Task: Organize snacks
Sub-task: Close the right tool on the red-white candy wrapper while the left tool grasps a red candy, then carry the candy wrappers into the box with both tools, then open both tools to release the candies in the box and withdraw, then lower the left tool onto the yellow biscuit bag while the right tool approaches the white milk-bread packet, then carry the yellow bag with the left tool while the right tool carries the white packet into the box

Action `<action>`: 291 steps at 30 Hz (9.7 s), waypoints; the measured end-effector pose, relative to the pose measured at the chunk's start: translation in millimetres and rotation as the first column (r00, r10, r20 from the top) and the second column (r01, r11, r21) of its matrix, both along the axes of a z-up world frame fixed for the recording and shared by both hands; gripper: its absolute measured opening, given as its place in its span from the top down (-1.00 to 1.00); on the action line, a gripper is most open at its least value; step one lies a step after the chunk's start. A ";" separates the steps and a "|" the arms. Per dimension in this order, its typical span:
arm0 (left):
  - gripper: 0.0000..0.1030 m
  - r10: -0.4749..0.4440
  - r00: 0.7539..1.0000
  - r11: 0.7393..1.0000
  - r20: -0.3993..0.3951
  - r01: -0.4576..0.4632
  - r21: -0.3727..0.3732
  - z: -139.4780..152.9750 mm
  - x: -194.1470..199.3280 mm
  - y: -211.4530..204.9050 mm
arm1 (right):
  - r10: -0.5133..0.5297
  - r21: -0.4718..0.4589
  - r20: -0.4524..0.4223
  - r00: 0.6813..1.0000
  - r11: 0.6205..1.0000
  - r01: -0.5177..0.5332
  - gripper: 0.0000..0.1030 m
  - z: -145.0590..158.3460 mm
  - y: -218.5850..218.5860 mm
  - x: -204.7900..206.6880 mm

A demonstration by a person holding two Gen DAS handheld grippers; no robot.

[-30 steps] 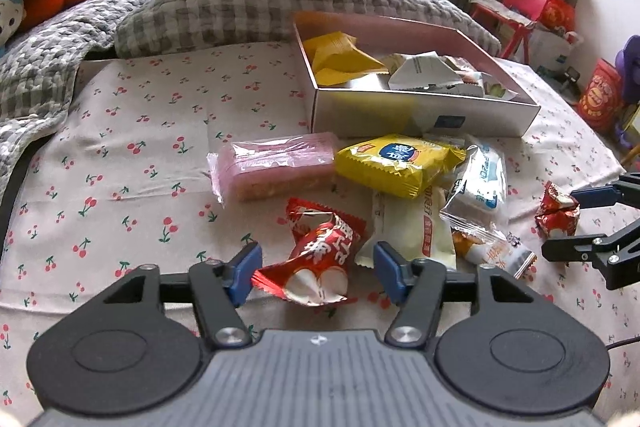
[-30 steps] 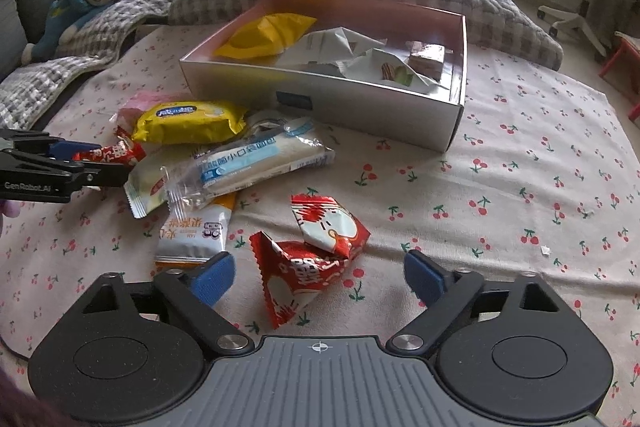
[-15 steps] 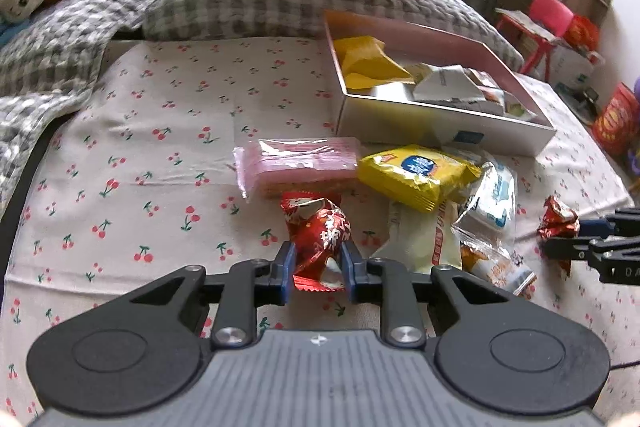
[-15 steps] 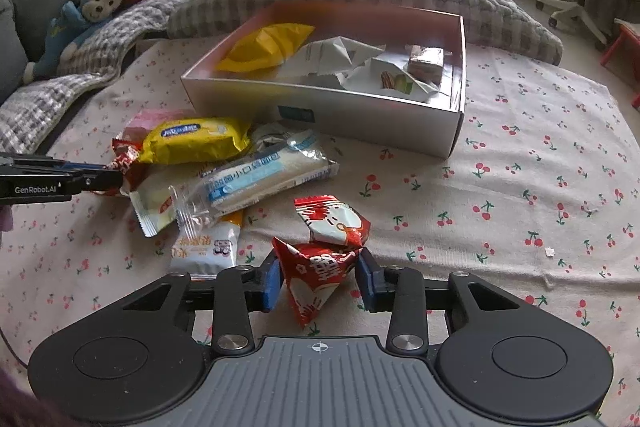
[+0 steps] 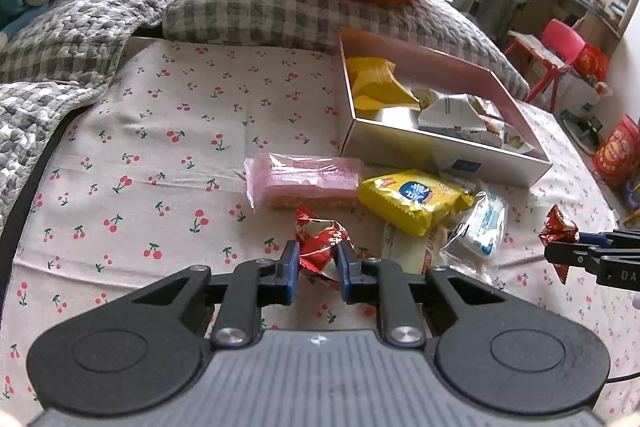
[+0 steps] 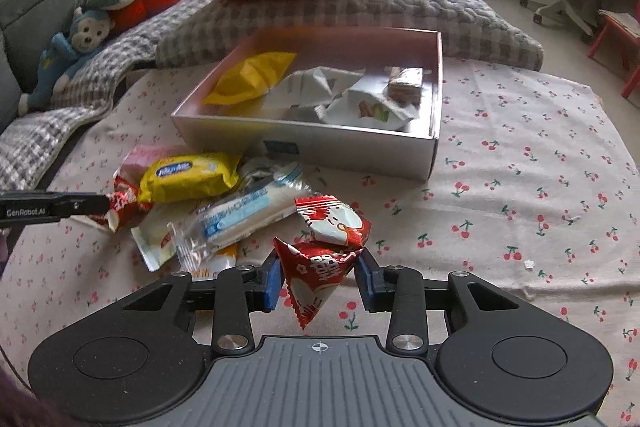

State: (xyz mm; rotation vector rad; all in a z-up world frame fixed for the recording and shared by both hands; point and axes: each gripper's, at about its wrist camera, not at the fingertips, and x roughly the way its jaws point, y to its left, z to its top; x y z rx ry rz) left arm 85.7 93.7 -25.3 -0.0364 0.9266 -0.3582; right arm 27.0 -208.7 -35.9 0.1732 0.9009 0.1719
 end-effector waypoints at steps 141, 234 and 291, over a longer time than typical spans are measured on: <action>-0.95 -0.141 0.978 0.984 0.155 0.121 0.131 -9.3 2.2 -39.7 | -0.153 0.037 -0.025 0.988 0.987 0.154 -0.87 7.7 -22.6 20.9; 0.01 -0.228 0.974 0.973 -0.009 0.228 0.022 -6.3 1.2 -86.2 | 0.055 0.062 -0.048 0.997 0.997 -0.052 0.62 -16.0 -3.8 16.8; 0.01 0.081 0.995 0.995 0.066 -0.084 0.045 8.0 101.9 -145.7 | -0.248 0.369 0.024 0.969 0.902 0.222 0.67 -1.8 -89.2 121.4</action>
